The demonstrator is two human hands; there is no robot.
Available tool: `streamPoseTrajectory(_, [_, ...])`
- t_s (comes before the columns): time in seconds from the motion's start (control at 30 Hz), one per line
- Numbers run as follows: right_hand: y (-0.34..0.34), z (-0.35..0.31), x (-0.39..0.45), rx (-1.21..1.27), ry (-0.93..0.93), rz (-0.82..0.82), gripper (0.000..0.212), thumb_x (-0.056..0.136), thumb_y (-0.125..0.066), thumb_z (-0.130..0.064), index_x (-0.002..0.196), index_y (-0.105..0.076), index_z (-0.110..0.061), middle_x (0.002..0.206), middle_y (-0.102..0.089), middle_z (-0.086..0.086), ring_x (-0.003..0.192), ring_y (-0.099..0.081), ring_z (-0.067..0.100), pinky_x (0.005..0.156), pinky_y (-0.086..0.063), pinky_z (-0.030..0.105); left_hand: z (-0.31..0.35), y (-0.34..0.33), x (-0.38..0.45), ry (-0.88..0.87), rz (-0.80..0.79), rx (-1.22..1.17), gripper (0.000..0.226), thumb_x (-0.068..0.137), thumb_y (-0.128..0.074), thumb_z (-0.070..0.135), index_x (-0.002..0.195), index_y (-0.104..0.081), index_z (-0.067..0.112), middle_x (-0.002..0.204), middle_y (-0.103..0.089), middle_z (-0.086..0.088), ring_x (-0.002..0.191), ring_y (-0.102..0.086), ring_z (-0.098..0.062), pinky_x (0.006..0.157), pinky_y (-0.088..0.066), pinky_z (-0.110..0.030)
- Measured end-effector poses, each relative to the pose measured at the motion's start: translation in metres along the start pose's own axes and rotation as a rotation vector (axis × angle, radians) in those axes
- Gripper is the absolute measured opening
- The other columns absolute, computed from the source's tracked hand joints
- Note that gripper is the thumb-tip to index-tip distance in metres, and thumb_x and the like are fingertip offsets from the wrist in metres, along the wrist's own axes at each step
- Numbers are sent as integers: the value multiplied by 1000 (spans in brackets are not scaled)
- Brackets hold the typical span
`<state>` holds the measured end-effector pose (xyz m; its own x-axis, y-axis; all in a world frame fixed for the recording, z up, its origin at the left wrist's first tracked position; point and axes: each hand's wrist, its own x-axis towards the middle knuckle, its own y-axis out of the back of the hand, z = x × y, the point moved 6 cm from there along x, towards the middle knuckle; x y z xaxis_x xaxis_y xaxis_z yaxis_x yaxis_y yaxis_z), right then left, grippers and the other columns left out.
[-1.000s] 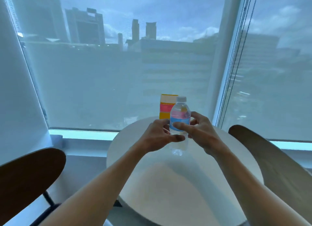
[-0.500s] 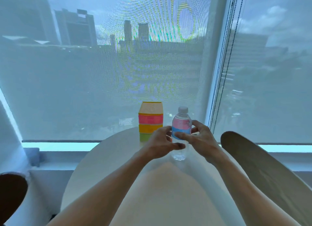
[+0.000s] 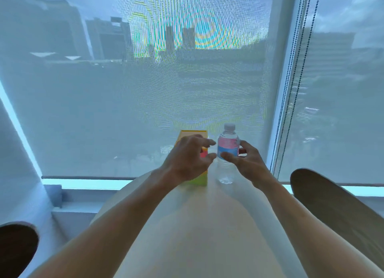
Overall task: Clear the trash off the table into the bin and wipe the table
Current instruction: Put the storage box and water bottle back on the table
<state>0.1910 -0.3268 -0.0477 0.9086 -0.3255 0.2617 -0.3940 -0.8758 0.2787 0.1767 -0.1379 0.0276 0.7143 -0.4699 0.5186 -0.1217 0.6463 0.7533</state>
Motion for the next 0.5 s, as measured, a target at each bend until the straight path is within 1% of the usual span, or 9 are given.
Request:
streamPoseTrajectory(0.1, [-4,4,15,5,1,2,51,76,-80,-37,123,-60,-30,103,-60,-4,92,-61,15,81,-47,31,-11,8,8,25,47,70,32,86,-67,29,117,-70,20,111,-66,3,97,-62,-18,90,-48,-31])
streamPoseTrajectory(0.17, [-6,6,24,-1,1,2,52,76,-79,-39,123,-60,-31,101,-59,-6,93,-61,16,82,-48,32,-21,10,11,35,60,139,31,88,-64,30,117,-70,20,116,-65,1,110,-56,-18,96,-43,-31])
streamPoseTrajectory(0.23, [-8,9,31,-16,1,7,52,75,-79,-40,123,-60,-31,103,-60,-4,95,-61,18,85,-49,33,-29,9,12,50,50,191,31,91,-60,35,116,-70,22,119,-65,2,117,-50,-17,99,-39,-29])
streamPoseTrajectory(0.37, [-12,11,42,-4,4,17,48,76,-80,-37,119,-61,-32,103,-60,-2,96,-59,19,81,-47,30,-38,4,11,75,-10,234,34,97,-47,46,114,-71,29,119,-65,2,115,-51,-19,98,-39,-32])
streamPoseTrajectory(0.5, [-18,10,49,1,7,23,51,77,-79,-35,124,-59,-29,107,-61,1,98,-59,18,81,-43,29,-39,-1,8,77,-42,254,43,100,-35,48,105,-73,28,117,-65,1,109,-53,-22,94,-40,-36])
